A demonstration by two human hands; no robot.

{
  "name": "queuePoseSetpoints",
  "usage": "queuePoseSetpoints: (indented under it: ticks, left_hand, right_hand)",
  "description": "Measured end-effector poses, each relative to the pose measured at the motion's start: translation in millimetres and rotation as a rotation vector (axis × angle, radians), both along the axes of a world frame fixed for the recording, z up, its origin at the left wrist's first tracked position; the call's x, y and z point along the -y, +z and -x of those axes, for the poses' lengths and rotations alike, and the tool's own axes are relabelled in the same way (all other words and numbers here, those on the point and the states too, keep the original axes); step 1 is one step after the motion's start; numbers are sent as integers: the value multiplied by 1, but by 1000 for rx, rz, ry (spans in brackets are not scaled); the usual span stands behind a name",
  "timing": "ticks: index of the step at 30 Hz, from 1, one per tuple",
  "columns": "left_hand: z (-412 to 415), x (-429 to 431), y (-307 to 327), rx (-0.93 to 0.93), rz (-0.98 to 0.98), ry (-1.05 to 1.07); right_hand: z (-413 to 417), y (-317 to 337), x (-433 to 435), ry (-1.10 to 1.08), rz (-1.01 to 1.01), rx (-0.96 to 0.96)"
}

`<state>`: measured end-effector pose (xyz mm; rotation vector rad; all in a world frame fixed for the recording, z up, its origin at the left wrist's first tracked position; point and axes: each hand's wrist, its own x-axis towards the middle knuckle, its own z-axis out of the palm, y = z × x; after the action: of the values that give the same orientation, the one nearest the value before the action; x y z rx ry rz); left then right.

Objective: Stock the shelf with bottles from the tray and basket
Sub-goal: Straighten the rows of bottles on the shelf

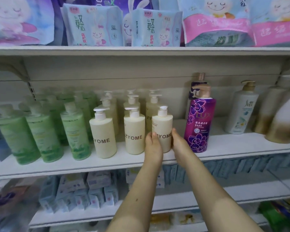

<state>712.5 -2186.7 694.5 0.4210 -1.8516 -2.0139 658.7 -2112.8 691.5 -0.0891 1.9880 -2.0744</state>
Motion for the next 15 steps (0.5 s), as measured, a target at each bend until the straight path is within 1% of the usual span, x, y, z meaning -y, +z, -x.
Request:
queuePoseSetpoints:
  ticks: [3, 8, 11, 15]
  left_hand:
    - [-1, 3, 0, -8, -20, -40]
    - [-4, 6, -3, -19, -48, -22]
    - [-18, 1, -2, -22, -44, -22]
    - [-36, -18, 6, 59, -178, 112]
  right_hand:
    - [-3, 1, 5, -47, -55, -3]
    - [-11, -2, 6, -141, -186, -62]
    - [-23, -3, -1, -135, -214, -91]
    - [-37, -5, -16, -138, -187, -139]
